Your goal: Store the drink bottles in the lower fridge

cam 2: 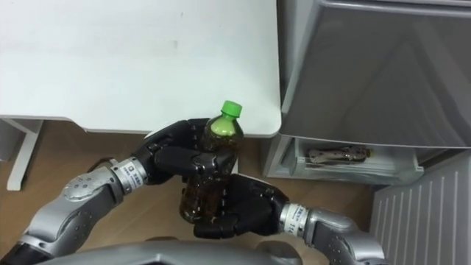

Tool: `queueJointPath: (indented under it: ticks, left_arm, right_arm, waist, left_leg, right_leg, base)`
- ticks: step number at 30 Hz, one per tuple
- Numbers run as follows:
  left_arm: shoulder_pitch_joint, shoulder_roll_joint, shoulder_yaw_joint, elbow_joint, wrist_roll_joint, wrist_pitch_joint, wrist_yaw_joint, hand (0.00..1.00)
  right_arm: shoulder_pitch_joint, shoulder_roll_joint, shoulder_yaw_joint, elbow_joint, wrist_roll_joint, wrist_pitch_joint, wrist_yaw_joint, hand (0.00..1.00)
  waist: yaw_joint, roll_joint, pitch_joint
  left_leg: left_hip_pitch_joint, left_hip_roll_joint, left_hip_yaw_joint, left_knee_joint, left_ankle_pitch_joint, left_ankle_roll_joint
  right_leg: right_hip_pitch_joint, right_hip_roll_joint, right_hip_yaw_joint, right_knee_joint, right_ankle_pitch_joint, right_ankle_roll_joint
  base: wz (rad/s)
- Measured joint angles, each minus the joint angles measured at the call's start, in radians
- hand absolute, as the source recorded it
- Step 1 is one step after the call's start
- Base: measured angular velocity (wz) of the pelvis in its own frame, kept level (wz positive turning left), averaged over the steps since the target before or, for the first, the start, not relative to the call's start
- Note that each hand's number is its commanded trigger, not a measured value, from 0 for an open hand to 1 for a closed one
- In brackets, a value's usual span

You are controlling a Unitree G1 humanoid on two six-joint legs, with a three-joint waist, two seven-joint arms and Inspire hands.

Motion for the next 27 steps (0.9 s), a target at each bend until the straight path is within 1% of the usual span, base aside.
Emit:
queueJointPath:
  ticks: [3, 5, 7, 8, 9, 10, 11, 13, 14, 16, 17, 19, 21, 22, 24, 27]
  left_arm:
    - [0.0, -0.007, 0.001, 0.0, 0.0, 0.0, 0.0, 1.0]
    - [-0.004, -0.011, 0.002, 0.0, 0.0, -0.002, 0.0, 1.0]
    - [-0.006, -0.011, 0.002, 0.0, 0.002, -0.004, 0.0, 1.0]
    - [-0.006, -0.012, 0.001, 0.0, 0.002, -0.005, 0.0, 1.0]
    - [-0.006, -0.012, 0.001, 0.0, 0.003, -0.005, 0.0, 1.0]
    - [-0.005, -0.013, 0.001, 0.0, 0.004, -0.005, 0.0, 1.0]
    - [-0.005, -0.013, 0.001, 0.0, 0.004, -0.005, 0.0, 1.0]
    - [-0.006, -0.017, 0.001, 0.0, 0.004, -0.012, 0.0, 1.0]
    - [-0.006, -0.021, 0.001, 0.0, 0.003, -0.024, 0.0, 1.0]
    - [-0.009, -0.032, 0.002, 0.0, 0.003, -0.031, 0.003, 1.0]
    - [-0.013, -0.035, 0.003, 0.0, 0.002, -0.035, 0.004, 1.0]
    - [-0.018, -0.04, 0.003, 0.0, 0.001, -0.039, 0.004, 1.0]
    - [-0.018, -0.058, 0.015, 0.001, 0.0, -0.045, 0.004, 1.0]
    - [-0.018, -0.063, 0.021, 0.003, 0.0, -0.044, 0.005, 1.0]
    - [-0.018, -0.082, 0.038, 0.003, 0.0, -0.041, 0.008, 1.0]
    - [-0.018, -0.085, 0.039, 0.003, 0.002, -0.05, 0.007, 1.0]
  right_arm:
    - [0.0, 0.0, 0.01, 0.0, 0.041, 0.001, -0.014, 0.0]
    - [0.0, -0.002, 0.011, 0.0, 0.063, 0.004, -0.021, 0.0]
    - [0.0, -0.002, 0.01, 0.0, 0.067, 0.004, -0.022, 0.0]
    - [0.0, -0.002, 0.01, 0.0, 0.068, 0.004, -0.022, 0.17]
    - [0.0, -0.001, 0.01, 0.0, 0.068, 0.004, -0.023, 0.64]
    - [0.001, -0.001, 0.01, 0.0, 0.068, 0.004, -0.024, 0.98]
    - [0.001, 0.0, 0.01, 0.0, 0.068, 0.004, -0.03, 1.0]
    - [0.001, 0.0, 0.01, 0.0, 0.076, 0.004, -0.045, 1.0]
    - [0.001, 0.0, 0.011, 0.001, 0.094, 0.004, -0.069, 1.0]
    - [0.002, 0.001, 0.014, 0.001, 0.132, 0.004, -0.082, 1.0]
    - [0.003, 0.005, 0.015, 0.001, 0.15, 0.004, -0.093, 1.0]
    - [0.003, 0.01, 0.015, 0.001, 0.166, 0.004, -0.127, 1.0]
    - [0.003, 0.022, 0.011, 0.001, 0.175, 0.0, -0.159, 1.0]
    - [0.003, 0.024, 0.011, 0.0, 0.175, -0.002, -0.159, 1.0]
    - [0.004, 0.038, 0.01, 0.0, 0.175, -0.016, -0.163, 1.0]
    - [0.005, 0.05, 0.011, 0.0, 0.175, -0.016, -0.184, 1.0]
  waist:
    - [-0.001, 0.003, -0.0006]
    - [-0.001, 0.007, 0.0014]
    - [-0.001, 0.012, 0.0012]
    - [-0.002, 0.016, 0.0019]
    - [-0.004, 0.018, 0.0029]
    - [-0.004, 0.019, 0.0025]
    - [-0.004, 0.02, 0.0027]
    - [-0.004, 0.019, 0.003]
    - [-0.004, 0.018, 0.004]
    - [-0.003, 0.014, 0.0062]
    - [-0.003, 0.009, 0.0089]
    - [-0.003, 0.004, 0.0083]
    - [-0.001, 0.0, 0.0074]
    - [-0.002, -0.001, 0.0071]
    - [-0.005, -0.002, 0.0068]
    - [-0.004, -0.003, 0.006]
  left_leg:
    - [0.002, 0.0, 0.0, 0.001, 0.0, 0.0]
    - [0.001, 0.0, 0.0, 0.001, 0.0, 0.0]
    - [0.001, 0.0, 0.0, -0.002, 0.0, 0.0]
    - [0.003, 0.0, 0.0, -0.003, 0.0, 0.0]
    - [0.004, 0.0, 0.0, -0.008, 0.0, 0.0]
    - [0.005, 0.0, 0.0, -0.012, 0.0, 0.0]
    - [0.006, 0.0, 0.0, -0.012, 0.0, 0.0]
    - [0.008, -0.001, 0.001, -0.014, 0.0, 0.0]
    - [0.01, -0.001, 0.003, -0.015, 0.0, 0.0]
    - [0.016, -0.002, 0.006, -0.016, 0.001, 0.0]
    - [0.019, -0.001, 0.006, -0.015, 0.001, 0.0]
    - [0.02, -0.002, 0.006, -0.015, 0.0, 0.0]
    - [0.021, -0.002, 0.007, -0.015, 0.0, 0.0]
    - [0.021, -0.002, 0.007, -0.015, 0.0, 0.0]
    - [0.021, -0.002, 0.008, -0.014, 0.0, 0.0]
    - [0.022, -0.002, 0.008, -0.013, 0.001, 0.0]
  right_leg:
    - [0.002, 0.0, 0.0, 0.001, 0.0, 0.0]
    - [0.003, 0.0, 0.0, 0.001, 0.0, 0.0]
    - [0.005, 0.0, 0.0, 0.001, 0.0, 0.0]
    - [0.007, 0.0, 0.0, 0.0, 0.0, 0.0]
    - [0.008, 0.0, 0.001, 0.0, 0.0, 0.0]
    - [0.007, 0.0, 0.001, 0.0, 0.0, 0.0]
    - [0.007, 0.0, 0.001, 0.0, 0.0, 0.0]
    - [0.007, 0.0, 0.002, -0.001, 0.0, 0.0]
    - [0.007, 0.0, 0.006, -0.001, 0.0, 0.0]
    - [0.01, 0.0, 0.008, -0.001, 0.0, 0.0]
    - [0.015, 0.0, 0.008, -0.003, -0.001, 0.001]
    - [0.016, 0.0, 0.009, -0.003, -0.001, 0.002]
    - [0.016, 0.0, 0.01, -0.003, -0.001, 0.002]
    - [0.016, 0.0, 0.01, -0.003, -0.001, 0.002]
    - [0.016, 0.001, 0.01, -0.004, -0.001, 0.002]
    - [0.018, 0.0, 0.01, -0.004, -0.001, 0.002]
  base:
    - [0.0]
    - [0.0]
    - [0.0]
    - [0.0]
    - [0.0]
    - [0.0]
    - [0.0]
    - [0.0]
    - [-0.05]
    - [-0.02]
    - [0.0]
    - [0.0]
    - [0.0]
    - [0.0]
    - [0.0]
    - [0.0]
